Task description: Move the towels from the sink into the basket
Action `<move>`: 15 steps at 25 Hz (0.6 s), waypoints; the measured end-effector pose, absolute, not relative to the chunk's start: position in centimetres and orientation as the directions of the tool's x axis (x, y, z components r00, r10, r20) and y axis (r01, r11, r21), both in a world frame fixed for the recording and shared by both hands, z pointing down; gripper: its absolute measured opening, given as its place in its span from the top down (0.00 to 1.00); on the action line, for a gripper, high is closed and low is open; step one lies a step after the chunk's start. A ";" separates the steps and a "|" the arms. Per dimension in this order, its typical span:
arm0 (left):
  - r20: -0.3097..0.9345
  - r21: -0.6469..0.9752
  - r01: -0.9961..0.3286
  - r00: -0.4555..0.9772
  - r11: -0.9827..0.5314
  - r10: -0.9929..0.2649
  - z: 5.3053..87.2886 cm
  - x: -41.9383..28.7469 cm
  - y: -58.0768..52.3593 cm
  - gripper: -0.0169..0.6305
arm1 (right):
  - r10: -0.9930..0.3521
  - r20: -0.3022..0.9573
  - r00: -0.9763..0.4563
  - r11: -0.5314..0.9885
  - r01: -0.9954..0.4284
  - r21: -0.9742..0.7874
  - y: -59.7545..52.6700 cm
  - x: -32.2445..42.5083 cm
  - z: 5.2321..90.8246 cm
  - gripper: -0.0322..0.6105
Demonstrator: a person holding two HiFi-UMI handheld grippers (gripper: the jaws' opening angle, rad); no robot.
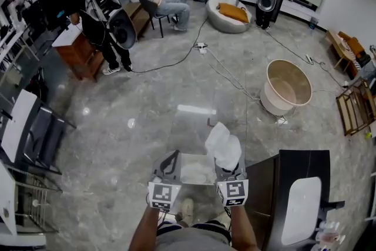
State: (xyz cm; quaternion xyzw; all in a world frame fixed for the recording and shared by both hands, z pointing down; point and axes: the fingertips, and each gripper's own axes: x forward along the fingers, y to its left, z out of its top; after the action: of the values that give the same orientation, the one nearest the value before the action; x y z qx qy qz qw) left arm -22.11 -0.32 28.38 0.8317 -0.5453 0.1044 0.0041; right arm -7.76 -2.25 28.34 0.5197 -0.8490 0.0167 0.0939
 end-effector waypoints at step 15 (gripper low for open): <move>0.291 -0.061 -0.859 0.471 -0.508 -0.833 37.7 -20.8 -1.1 0.96 | -0.873 0.280 -0.400 0.435 -0.897 0.073 -1.8 -7.8 35.8 0.76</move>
State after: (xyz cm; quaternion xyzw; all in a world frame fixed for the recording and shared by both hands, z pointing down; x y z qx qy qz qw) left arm -20.82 -1.14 37.72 0.8565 -0.4939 0.1428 0.0466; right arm -7.77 -1.77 35.80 0.5296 -0.8355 0.0447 0.1394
